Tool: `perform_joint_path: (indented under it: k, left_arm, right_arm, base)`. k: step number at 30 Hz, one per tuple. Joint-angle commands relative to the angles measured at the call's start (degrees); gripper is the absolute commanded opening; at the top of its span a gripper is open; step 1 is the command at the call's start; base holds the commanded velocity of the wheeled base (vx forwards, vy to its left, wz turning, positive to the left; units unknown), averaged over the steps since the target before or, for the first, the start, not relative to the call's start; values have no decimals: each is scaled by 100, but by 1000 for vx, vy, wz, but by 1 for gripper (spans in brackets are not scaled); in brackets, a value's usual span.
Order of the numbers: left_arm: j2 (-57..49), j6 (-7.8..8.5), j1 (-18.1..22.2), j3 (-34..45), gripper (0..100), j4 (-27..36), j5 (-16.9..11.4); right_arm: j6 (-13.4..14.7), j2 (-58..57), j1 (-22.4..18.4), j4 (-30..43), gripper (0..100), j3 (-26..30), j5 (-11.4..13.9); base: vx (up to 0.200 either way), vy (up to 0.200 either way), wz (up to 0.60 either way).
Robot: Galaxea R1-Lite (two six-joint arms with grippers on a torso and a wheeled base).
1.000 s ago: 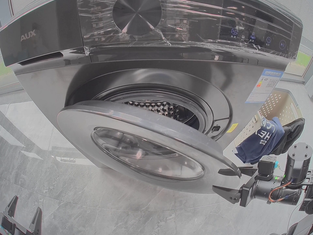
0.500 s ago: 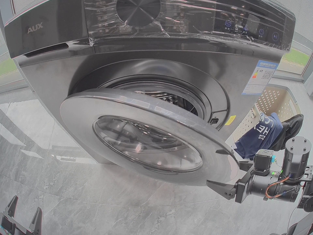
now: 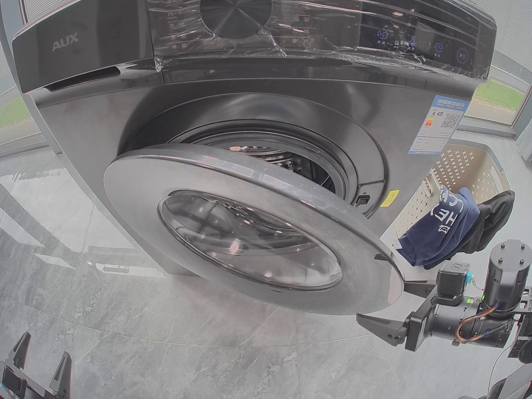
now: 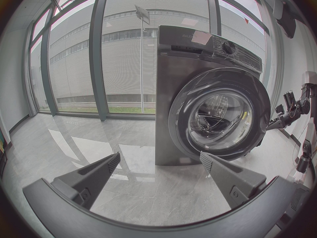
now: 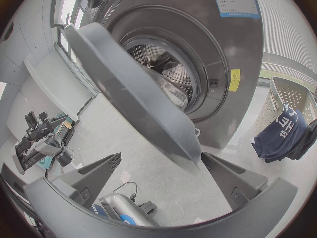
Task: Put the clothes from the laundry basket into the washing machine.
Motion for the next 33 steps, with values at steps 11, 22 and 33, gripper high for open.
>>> perform_joint_path:
  k: [11,22,33]
  left_arm:
    - [-57,-4,3,75,100,2,3]
    - [-57,-4,3,66,100,2,3]
    - [-57,-4,3,75,100,2,3]
  right_arm:
    - [-24,349,191,-11,100,-140,97]
    - [-86,-626,7,130,100,933,237]
    - [-262,-160,-1655,446,100,625,246]
  base:
    - [-36,0,0]
    - [0,0,0]
    - [0,0,0]
